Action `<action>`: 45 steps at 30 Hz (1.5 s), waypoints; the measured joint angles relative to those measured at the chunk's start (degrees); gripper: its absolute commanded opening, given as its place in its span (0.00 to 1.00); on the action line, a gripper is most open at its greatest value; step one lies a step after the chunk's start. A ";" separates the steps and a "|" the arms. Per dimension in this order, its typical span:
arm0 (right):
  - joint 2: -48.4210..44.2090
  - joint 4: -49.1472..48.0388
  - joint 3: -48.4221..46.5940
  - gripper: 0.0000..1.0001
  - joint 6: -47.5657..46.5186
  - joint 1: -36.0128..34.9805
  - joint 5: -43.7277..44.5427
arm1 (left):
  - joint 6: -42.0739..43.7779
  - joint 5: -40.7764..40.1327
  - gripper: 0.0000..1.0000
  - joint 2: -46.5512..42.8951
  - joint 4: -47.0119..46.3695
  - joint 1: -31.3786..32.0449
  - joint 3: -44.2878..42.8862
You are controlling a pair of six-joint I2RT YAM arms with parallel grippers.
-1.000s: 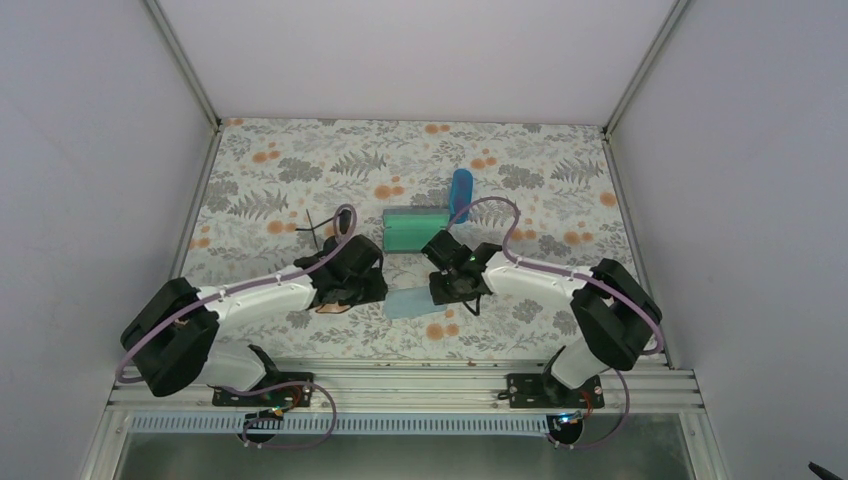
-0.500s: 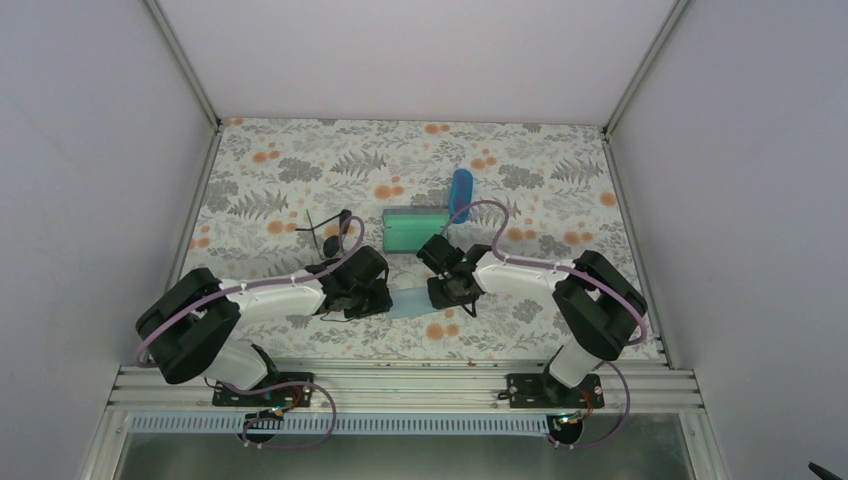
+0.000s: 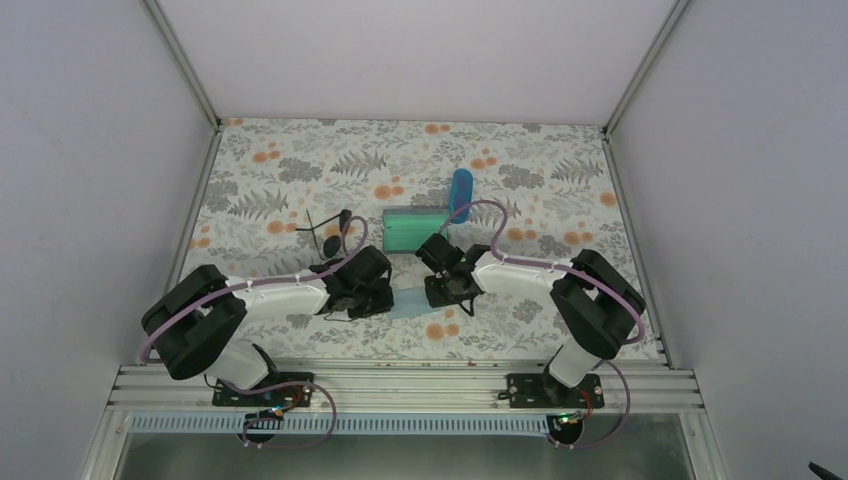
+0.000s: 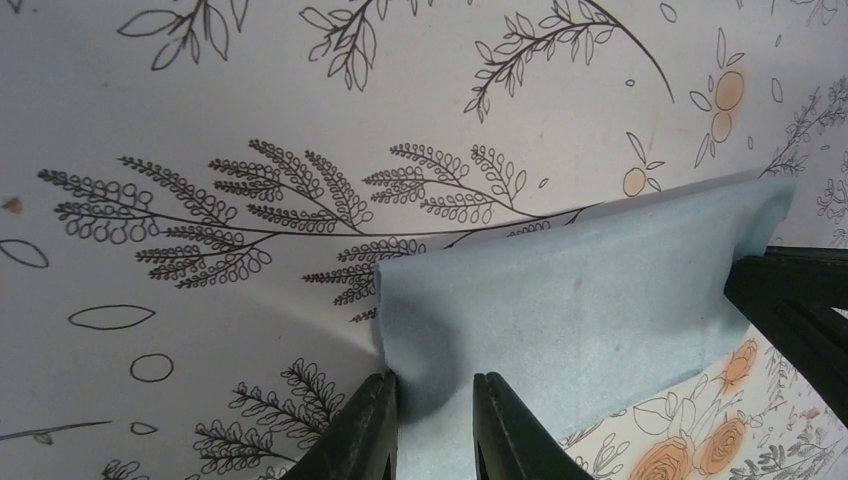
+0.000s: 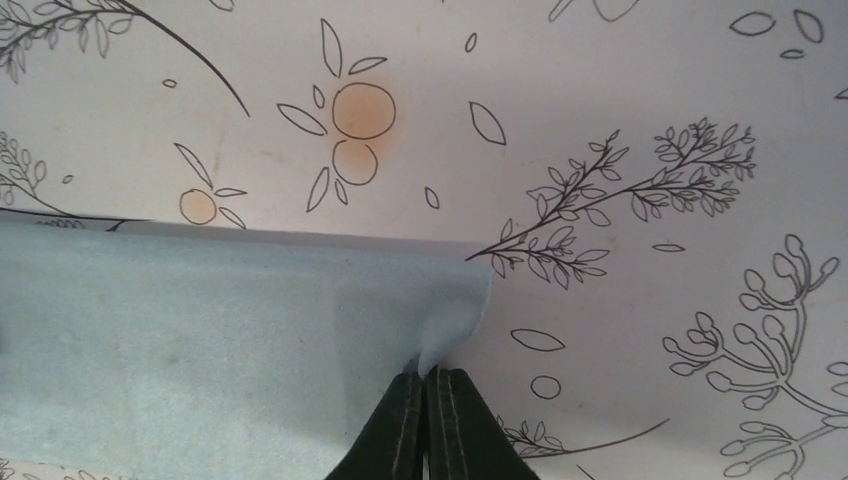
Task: Organize the sunglasses
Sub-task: Pick up the glasses cleaning cloth from the center of the board, then place the glasses cleaning cloth in the sunglasses case.
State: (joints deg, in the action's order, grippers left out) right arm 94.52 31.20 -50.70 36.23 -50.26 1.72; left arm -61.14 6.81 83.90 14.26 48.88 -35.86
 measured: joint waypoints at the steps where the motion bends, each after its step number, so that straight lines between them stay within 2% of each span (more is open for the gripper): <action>1: 0.02 -0.13 0.00 0.04 0.04 0.00 -0.07 | 0.02 -0.11 0.21 0.07 0.02 0.09 -0.07; 5: 0.07 -0.59 0.04 0.04 0.09 0.00 -0.50 | 0.00 -0.39 0.20 0.70 0.26 0.44 -0.74; 14: 0.04 -1.55 0.31 0.04 0.28 0.00 -1.07 | -0.79 -1.16 0.02 1.33 0.92 0.52 -1.11; 23: -0.76 -1.75 0.83 0.04 1.44 0.00 -0.79 | 0.15 -2.69 0.02 1.64 2.93 0.79 -2.27; 30: -3.76 -0.42 -0.11 0.04 2.34 0.24 0.52 | 3.61 -4.83 0.02 1.64 5.33 0.02 -7.21; 37: -4.59 0.39 -3.91 0.04 2.36 2.54 2.32 | 8.96 -4.81 0.02 1.95 5.62 -4.11 -11.96; 45: -2.10 0.37 -11.50 0.04 -0.20 7.34 4.92 | 16.96 -3.26 0.02 6.69 6.03 -9.92 -20.39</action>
State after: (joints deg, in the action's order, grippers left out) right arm 92.42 31.57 -62.19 36.03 -42.92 6.63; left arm -44.18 3.55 90.59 20.29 38.96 -56.25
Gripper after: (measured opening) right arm 0.041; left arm 0.026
